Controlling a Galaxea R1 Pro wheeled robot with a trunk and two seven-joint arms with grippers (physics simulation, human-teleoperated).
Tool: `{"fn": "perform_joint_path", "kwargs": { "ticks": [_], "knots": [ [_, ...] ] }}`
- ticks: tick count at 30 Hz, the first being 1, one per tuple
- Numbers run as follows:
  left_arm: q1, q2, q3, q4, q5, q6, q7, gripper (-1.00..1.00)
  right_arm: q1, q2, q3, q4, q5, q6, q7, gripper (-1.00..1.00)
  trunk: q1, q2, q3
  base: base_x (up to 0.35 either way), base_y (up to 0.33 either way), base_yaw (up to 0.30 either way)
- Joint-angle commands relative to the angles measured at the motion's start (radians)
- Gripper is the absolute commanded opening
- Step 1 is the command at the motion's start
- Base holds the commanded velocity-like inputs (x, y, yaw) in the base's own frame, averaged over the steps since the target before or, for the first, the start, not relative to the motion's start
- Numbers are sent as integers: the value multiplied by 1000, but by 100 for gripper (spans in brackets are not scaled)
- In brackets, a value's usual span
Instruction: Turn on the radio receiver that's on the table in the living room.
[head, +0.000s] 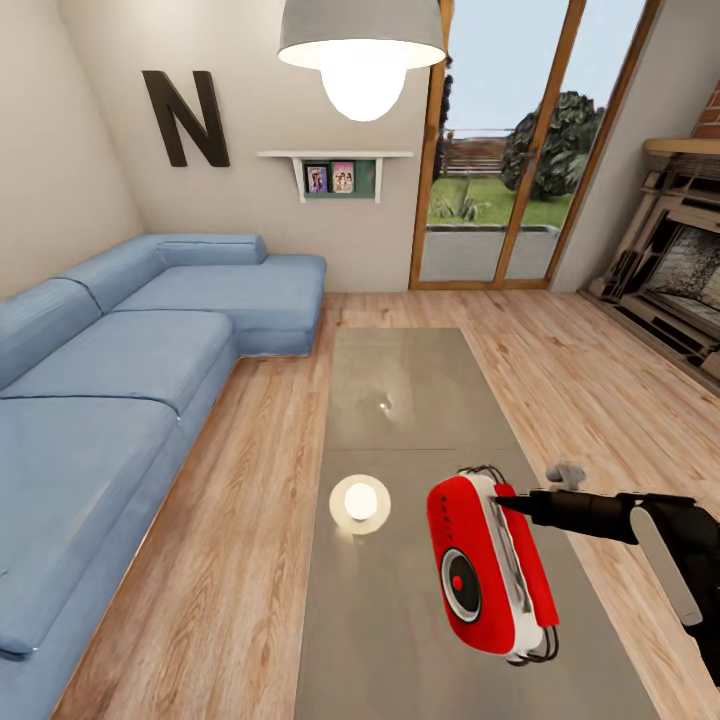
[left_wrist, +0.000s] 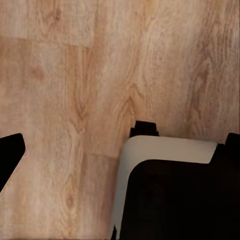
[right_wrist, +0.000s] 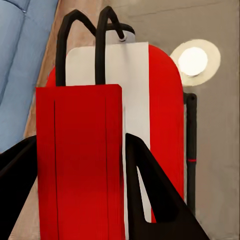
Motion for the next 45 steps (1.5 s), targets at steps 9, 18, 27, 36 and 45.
{"fn": "perform_joint_path", "kwargs": {
  "ticks": [9,18,27,36,45],
  "knots": [
    [0,122,18,-273,205,144,1,100,-1,8,2,62,33,-27,1,-100,0,0,0,0,0,0],
    [-202,-28,-83,-813,212,575,5,100,-1,8,1,64,36,-28,-1,-100,0,0,0,0,0,0],
    [-371,-254,-292,-789,64,655,13,100,-2,15,0,64,52,-29,-2,-100,0,0,0,0,0,0],
    [-507,-266,-448,-637,117,681,6,100,-2,16,3,64,54,-29,-2,-100,0,0,0,0,0,0],
    [-512,-266,-527,-628,183,684,-49,100,-57,4,0,115,38,-27,35,-100,0,0,0,0,0,0]
  ]
}}
